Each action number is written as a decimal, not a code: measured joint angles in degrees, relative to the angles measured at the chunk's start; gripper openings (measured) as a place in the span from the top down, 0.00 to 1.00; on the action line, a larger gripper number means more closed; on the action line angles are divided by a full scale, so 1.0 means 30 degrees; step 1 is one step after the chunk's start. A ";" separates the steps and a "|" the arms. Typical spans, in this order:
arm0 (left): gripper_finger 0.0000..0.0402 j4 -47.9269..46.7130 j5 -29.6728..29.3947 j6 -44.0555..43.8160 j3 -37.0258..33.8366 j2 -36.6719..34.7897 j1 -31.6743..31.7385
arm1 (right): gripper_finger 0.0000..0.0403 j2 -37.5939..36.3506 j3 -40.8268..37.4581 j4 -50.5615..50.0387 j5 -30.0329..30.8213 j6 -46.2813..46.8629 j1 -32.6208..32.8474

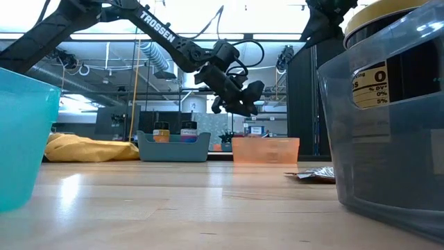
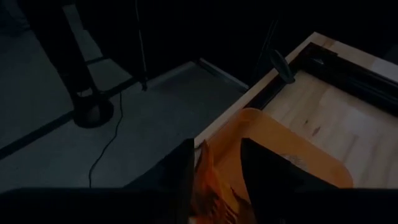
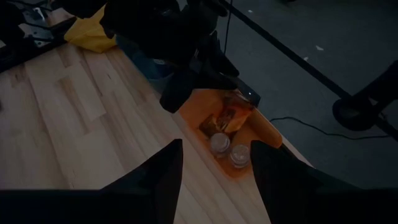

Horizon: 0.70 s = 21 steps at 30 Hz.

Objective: Sort spices by type
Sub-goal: Put the orange seasoning pack into the orange bin

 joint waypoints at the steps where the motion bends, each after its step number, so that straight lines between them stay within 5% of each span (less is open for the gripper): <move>1: 0.67 -0.0007 0.0007 0.0000 0.0000 -0.0005 0.0000 | 0.51 0.0000 0.0000 -0.0006 0.0000 0.0000 0.0000; 10: 0.66 -0.1612 0.3776 0.0022 0.1522 -0.0015 -0.0007 | 0.51 0.0000 0.0000 -0.0008 -0.0028 0.0000 0.0000; 21: 0.66 -1.1921 1.0784 0.6384 0.7149 -0.0056 -0.1541 | 0.51 0.0000 0.0000 -0.0044 -0.0080 -0.0083 0.0000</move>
